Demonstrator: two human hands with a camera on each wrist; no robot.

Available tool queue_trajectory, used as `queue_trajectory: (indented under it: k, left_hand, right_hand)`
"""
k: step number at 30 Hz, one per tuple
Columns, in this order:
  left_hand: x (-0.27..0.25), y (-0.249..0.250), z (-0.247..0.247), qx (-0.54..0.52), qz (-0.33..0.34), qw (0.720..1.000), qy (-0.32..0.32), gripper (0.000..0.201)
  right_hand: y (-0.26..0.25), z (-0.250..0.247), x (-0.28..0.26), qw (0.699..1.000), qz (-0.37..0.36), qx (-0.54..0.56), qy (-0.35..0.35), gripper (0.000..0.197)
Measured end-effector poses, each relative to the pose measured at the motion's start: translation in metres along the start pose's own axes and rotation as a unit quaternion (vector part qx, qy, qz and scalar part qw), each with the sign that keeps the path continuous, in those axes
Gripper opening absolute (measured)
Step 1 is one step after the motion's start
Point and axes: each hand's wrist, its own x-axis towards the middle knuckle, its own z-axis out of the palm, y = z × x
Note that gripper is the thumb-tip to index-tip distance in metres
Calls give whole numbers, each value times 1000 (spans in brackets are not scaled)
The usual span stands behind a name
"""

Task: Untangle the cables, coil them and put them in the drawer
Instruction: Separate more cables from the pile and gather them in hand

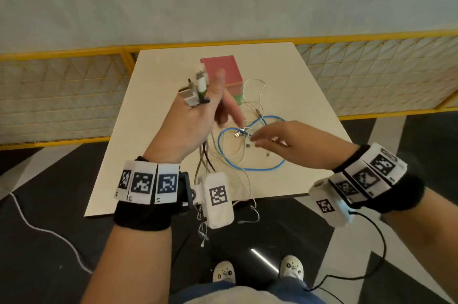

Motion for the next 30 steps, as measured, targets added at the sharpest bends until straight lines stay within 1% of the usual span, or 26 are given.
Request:
queue_trajectory:
  k: [3,4,5,6,7,9,11,13,15,16,17,19,22,25,27,28,30]
  left_hand:
    - [8,7,12,32,34,996,-79,61]
    - [10,9,16,35,33,994,-95,58]
    - [12,12,19,38,25,994,-103,57]
    - [14,14,20,45,16,993,-107,56]
    - [16,14,21,54,11,993,-107,56]
    - [19,13,19,66,15,993,-95,57]
    - [23,12,15,55,25,997,-53,60]
    - [26,11,8,36,29,999,9,63]
    - [30,8,0,15,34,996,75,65]
    - [32,5,-3,12,32,995,98,64]
    - [33,4,-5,12,26,994,109,64]
    - [33,2,0,1,20,994,108,59]
    - [29,4,17,-114,5,989,96,40]
    - [32,4,18,-200,32,970,137,20]
    - [38,5,11,-226,25,959,167,5]
    - [39,5,9,-230,14,958,174,8]
    - [43,3,8,-233,-19,957,172,27]
  right_hand:
    - [-24,-5,6,988,-47,143,31,36]
    - [-33,-5,7,979,-64,192,33,34]
    - [-41,-3,7,967,-86,238,36,28]
    - [-46,-1,8,958,-104,262,44,19]
    - [-50,2,10,954,-116,272,55,14]
    - [-50,13,15,946,-121,294,68,19]
    - [-41,25,17,939,-101,322,70,22]
    - [-26,40,18,952,-81,289,63,20]
    - [-6,56,14,970,-70,229,41,17]
    - [5,63,13,977,-58,204,27,16]
    - [15,68,11,982,-42,186,16,16]
    - [32,76,11,986,-15,165,-9,15]
    - [43,86,11,985,-9,161,-65,12]
    - [51,97,6,980,9,154,-123,12]
    - [61,104,4,976,44,148,-155,14]
    - [67,106,3,973,61,145,-169,15]
    - [74,109,3,962,92,158,-204,14]
